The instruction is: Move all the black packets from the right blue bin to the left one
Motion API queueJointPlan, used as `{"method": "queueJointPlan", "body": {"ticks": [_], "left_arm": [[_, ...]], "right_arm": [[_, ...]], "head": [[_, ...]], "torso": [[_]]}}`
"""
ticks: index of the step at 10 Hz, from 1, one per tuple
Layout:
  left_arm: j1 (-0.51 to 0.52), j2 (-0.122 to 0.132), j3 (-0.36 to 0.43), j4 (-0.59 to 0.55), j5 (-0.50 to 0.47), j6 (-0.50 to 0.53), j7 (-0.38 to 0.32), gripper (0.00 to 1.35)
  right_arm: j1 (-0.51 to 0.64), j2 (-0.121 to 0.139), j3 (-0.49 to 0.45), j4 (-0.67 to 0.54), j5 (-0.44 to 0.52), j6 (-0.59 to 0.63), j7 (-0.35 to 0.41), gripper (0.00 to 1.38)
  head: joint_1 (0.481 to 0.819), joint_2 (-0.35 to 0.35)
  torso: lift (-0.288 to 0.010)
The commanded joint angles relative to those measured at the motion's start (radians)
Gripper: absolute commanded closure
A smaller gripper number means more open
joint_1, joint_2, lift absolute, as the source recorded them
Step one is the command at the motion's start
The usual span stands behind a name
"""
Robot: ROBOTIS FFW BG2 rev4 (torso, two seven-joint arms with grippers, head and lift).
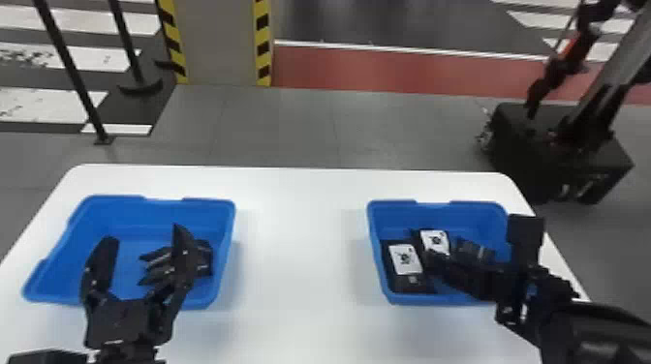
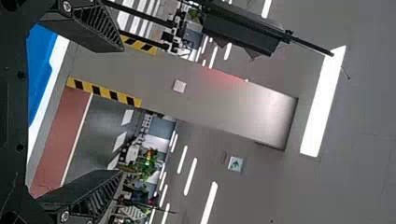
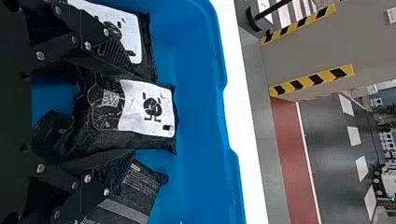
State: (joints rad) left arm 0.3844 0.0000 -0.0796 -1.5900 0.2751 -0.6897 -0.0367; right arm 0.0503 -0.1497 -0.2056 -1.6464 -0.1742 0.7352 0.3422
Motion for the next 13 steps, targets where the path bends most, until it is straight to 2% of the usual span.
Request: {"method": "queueJointPlan", "body": {"ticks": [1,2,3,5,6,7,8,9,10,11,13], "left_arm": [[0.001,0.000,0.000,0.001,0.001,0.000,-0.002,0.09],[-0.002,0.000,0.000,0.001,0.003,0.000,-0.002,0.09],[-0.002,0.000,0.000,0.001,0.003,0.000,-0.003,0.09],[0.001,-0.002,0.000,0.001,0.007,0.000,-0.003,0.10],[-0.002,-0.002,0.000,0.001,0.009,0.000,-0.003,0.10],[-0.006,-0.003,-0.003,0.001,0.012,0.002,-0.002,0.10],[-0.011,-0.003,-0.003,0.001,0.012,0.002,-0.003,0.10],[-0.016,-0.003,-0.005,0.001,0.012,0.002,-0.003,0.10],[-0.019,-0.003,-0.008,0.001,0.019,0.002,-0.003,0.10],[-0.026,-0.003,-0.016,0.001,0.044,0.005,-0.003,0.10],[-0.053,-0.002,-0.043,-0.007,0.105,0.027,-0.020,0.10]], "right_arm": [[-0.021,-0.005,0.000,0.028,0.002,0.058,0.014,0.85],[-0.031,-0.005,0.000,0.045,-0.004,0.060,0.031,1.14],[-0.016,-0.002,0.000,0.015,-0.007,0.058,0.037,1.24],[0.028,-0.001,0.000,-0.051,-0.013,0.006,0.052,1.24],[0.053,-0.002,0.000,-0.053,-0.039,-0.065,0.060,1.24],[0.077,-0.002,0.000,-0.039,-0.068,-0.195,0.087,1.24],[0.082,-0.007,-0.003,-0.007,-0.093,-0.242,0.153,1.24],[0.107,-0.011,-0.002,-0.014,-0.096,-0.360,0.196,1.24],[0.124,-0.008,0.003,-0.068,-0.102,-0.406,0.242,1.24],[0.094,-0.008,0.026,-0.083,-0.099,-0.419,0.304,1.24],[-0.001,-0.008,0.087,-0.080,-0.096,-0.419,0.380,1.24]], "head": [[0.695,-0.087],[0.695,-0.086],[0.695,-0.083],[0.695,-0.074],[0.695,-0.070],[0.695,-0.068],[0.695,-0.063],[0.695,-0.052],[0.695,-0.048],[0.695,-0.042],[0.695,0.008]], "torso": [[-0.110],[-0.110],[-0.110],[-0.110],[-0.110],[-0.110],[-0.110],[-0.110],[-0.110],[-0.110],[-0.110]]}}
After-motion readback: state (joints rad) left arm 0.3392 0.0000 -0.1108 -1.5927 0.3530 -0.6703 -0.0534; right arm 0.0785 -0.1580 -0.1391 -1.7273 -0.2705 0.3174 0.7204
